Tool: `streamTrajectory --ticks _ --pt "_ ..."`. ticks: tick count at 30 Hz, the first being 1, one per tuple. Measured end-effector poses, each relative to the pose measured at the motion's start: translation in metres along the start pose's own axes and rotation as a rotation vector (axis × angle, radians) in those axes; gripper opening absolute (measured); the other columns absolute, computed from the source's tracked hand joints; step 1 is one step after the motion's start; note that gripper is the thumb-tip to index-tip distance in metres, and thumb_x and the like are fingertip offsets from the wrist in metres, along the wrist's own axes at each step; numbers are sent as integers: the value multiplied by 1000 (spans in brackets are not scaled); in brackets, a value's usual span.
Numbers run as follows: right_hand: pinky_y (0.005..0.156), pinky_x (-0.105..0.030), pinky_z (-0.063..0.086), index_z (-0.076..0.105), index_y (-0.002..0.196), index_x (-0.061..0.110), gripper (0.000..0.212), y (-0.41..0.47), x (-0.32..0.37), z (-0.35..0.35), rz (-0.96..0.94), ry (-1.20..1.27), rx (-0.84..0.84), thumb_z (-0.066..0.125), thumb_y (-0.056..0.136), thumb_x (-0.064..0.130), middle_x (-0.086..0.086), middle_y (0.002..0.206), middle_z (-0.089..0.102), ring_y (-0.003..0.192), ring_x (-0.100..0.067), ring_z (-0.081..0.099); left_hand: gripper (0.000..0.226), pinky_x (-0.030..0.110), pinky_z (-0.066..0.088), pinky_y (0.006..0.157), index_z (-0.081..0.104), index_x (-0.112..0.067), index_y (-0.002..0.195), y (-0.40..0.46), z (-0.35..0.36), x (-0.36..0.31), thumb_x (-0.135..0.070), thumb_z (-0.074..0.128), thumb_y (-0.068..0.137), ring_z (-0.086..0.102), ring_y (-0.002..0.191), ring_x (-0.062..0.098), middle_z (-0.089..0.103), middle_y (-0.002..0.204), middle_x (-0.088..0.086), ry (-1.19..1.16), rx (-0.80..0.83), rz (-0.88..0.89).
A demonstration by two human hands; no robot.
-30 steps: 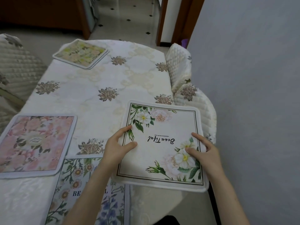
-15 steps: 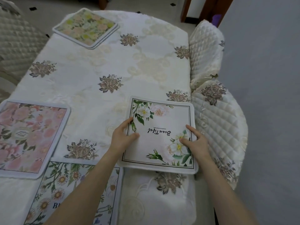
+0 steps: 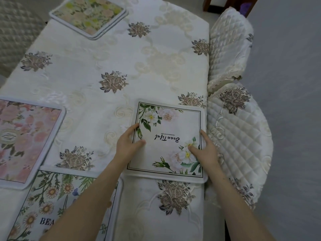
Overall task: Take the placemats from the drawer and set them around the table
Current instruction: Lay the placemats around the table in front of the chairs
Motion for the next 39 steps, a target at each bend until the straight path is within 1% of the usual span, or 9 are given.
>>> streamTrajectory --ticks 4,8,12,16,19,23,28,33,39 --pt "105 -22 28 28 152 16 82 -1 1 6 -65 -178 -22 73 84 15 -4 149 38 136 -20 38 70 21 31 98 42 -28 142 6 1 -1 -15 72 81 41 119 3 47 134 -8 134 9 27" --pt "108 -31 28 29 151 25 81 -1 -10 5 -5 -303 -54 72 84 31 -16 140 24 131 -31 28 75 31 34 98 33 -23 146 13 5 1 -35 67 80 33 103 17 31 113 3 381 6 34" --pt "114 -50 18 17 154 18 75 -7 -22 17 -162 -616 -89 48 93 49 -20 153 15 138 -38 16 72 49 20 107 24 -17 151 3 12 20 -53 33 90 24 136 35 28 149 19 882 -24 190" --pt "115 -56 22 19 152 5 75 -8 -24 25 -219 -690 -158 25 93 51 -24 155 20 140 -42 23 64 50 15 114 41 0 141 6 17 14 -42 29 93 28 140 37 33 150 22 1032 -53 344" --pt "120 -47 14 19 153 6 68 -4 11 35 -375 -698 -210 20 98 46 -13 160 17 147 -30 17 57 49 13 115 41 -3 141 22 29 -16 -35 30 95 23 143 34 30 153 20 1039 -5 495" --pt "122 -33 4 14 155 13 62 25 74 99 -586 -526 -26 15 101 43 -1 161 14 149 -13 3 56 47 20 111 29 -3 145 61 74 -37 -33 26 98 36 138 34 37 150 17 1004 136 606" --pt "121 -30 -1 10 155 16 62 76 67 137 -586 -674 22 9 100 44 4 162 7 149 -8 -1 63 43 14 115 28 -3 148 87 100 -27 -34 31 94 23 144 26 27 155 13 1010 152 614" --pt "121 -30 0 8 155 17 63 92 46 99 -571 -844 -42 9 101 49 4 161 5 149 -11 0 60 32 2 119 17 -7 151 106 61 -12 -37 14 100 8 147 17 12 159 6 1012 52 576" --pt "120 -29 -4 1 155 16 66 99 19 46 -446 -881 -115 11 99 49 1 162 -1 148 -9 -5 62 35 6 119 14 -9 152 111 26 -1 -41 11 99 7 148 14 8 160 2 1004 36 574"
Point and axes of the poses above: each hand's wrist, its own y-axis towards the middle knuckle, its own z-axis out of the palm, x = y × z, the point moved 5 cm from there along y, towards the middle knuckle
